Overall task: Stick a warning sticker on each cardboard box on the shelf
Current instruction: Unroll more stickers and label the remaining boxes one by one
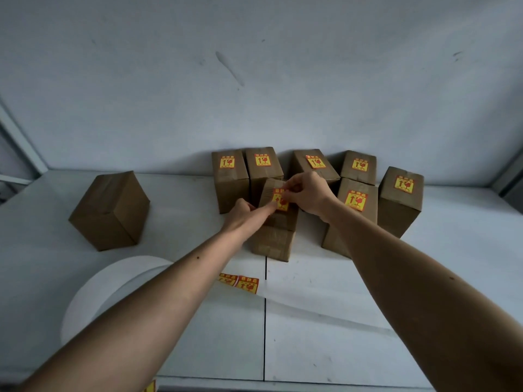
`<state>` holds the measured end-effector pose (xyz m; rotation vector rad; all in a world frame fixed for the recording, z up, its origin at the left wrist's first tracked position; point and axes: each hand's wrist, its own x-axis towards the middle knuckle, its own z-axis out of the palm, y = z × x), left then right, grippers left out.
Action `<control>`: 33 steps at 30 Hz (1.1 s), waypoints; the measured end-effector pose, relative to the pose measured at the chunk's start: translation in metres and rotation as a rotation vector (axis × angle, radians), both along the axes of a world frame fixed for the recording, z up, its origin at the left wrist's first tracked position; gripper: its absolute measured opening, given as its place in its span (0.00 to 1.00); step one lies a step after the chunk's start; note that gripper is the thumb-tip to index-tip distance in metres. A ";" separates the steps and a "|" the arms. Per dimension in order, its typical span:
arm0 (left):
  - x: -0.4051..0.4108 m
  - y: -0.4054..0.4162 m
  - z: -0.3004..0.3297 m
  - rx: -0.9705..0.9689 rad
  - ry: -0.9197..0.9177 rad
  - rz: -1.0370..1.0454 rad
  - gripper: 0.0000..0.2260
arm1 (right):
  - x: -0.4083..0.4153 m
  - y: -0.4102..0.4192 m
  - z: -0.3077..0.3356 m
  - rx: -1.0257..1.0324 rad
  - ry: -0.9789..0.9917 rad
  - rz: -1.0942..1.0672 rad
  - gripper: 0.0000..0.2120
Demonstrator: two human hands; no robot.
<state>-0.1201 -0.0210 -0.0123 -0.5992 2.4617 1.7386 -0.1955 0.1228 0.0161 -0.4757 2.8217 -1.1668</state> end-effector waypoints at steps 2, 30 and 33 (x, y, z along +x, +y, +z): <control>-0.003 0.004 0.001 0.039 0.003 0.033 0.31 | 0.002 0.000 -0.001 -0.008 0.003 0.001 0.12; -0.001 0.002 -0.007 -0.055 0.016 0.005 0.20 | 0.019 -0.003 -0.011 -0.293 -0.284 -0.267 0.30; 0.001 0.000 -0.004 -0.039 0.015 -0.012 0.15 | 0.023 0.000 -0.009 -0.329 -0.349 -0.234 0.29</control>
